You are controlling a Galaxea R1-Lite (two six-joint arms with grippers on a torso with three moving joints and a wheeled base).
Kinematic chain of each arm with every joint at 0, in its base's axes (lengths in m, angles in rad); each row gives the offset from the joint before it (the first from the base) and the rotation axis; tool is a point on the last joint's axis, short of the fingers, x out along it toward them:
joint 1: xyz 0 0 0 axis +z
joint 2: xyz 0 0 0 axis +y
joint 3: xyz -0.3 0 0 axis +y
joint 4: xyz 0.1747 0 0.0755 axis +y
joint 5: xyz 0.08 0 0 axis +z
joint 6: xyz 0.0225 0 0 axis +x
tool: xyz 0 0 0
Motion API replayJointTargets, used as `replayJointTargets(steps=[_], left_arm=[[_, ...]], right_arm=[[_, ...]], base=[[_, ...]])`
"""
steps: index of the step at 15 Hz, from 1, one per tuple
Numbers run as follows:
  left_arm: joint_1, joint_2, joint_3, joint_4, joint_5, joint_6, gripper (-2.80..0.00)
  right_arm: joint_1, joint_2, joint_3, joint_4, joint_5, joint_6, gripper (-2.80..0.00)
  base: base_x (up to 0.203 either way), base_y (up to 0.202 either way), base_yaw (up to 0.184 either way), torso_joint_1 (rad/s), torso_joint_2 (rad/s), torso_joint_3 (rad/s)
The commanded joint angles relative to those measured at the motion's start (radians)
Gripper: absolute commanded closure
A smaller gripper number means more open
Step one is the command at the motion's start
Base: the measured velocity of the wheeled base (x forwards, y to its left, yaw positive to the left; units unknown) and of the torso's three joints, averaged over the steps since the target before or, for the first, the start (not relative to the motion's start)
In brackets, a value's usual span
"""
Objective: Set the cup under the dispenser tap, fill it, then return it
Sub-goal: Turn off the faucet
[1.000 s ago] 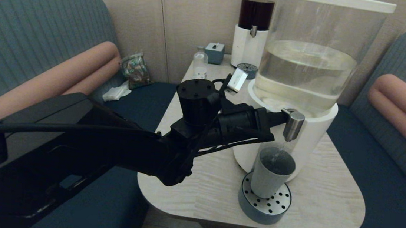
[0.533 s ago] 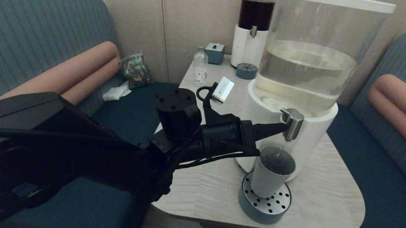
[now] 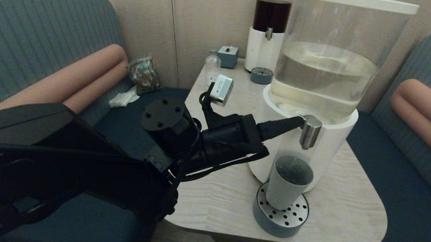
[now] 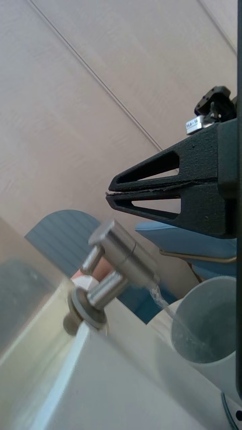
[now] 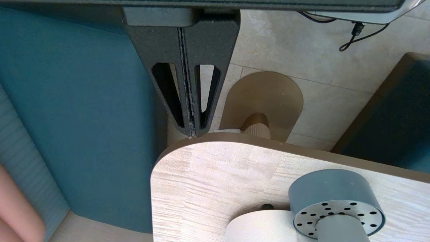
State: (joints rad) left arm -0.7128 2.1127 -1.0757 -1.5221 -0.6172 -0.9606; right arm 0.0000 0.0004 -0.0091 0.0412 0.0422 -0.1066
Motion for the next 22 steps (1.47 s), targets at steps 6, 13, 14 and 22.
replayJointTargets(steps=[6,13,14,22], left_arm=[[-0.001,0.14,-0.171,-0.008,-0.012,-0.019,0.0],[0.001,0.156,-0.2,-0.008,-0.015,-0.022,0.0],[0.001,0.167,-0.214,-0.008,-0.015,-0.024,0.0],[-0.001,0.252,-0.327,-0.008,-0.033,-0.059,0.0]], right_arm=[[0.0,0.0,0.0,0.0,0.001,-0.001,0.0],[0.0,0.0,0.0,0.0,0.001,-0.001,0.0],[0.0,-0.001,0.0,0.0,0.001,-0.001,0.0],[0.0,0.0,0.0,0.0,0.001,-0.001,0.0]], base=[[0.0,0.0,0.0,0.0,0.0,0.0],[0.0,0.0,0.0,0.0,0.0,0.0],[0.0,0.0,0.0,0.0,0.0,0.0],[0.0,0.0,0.0,0.0,0.0,0.0]])
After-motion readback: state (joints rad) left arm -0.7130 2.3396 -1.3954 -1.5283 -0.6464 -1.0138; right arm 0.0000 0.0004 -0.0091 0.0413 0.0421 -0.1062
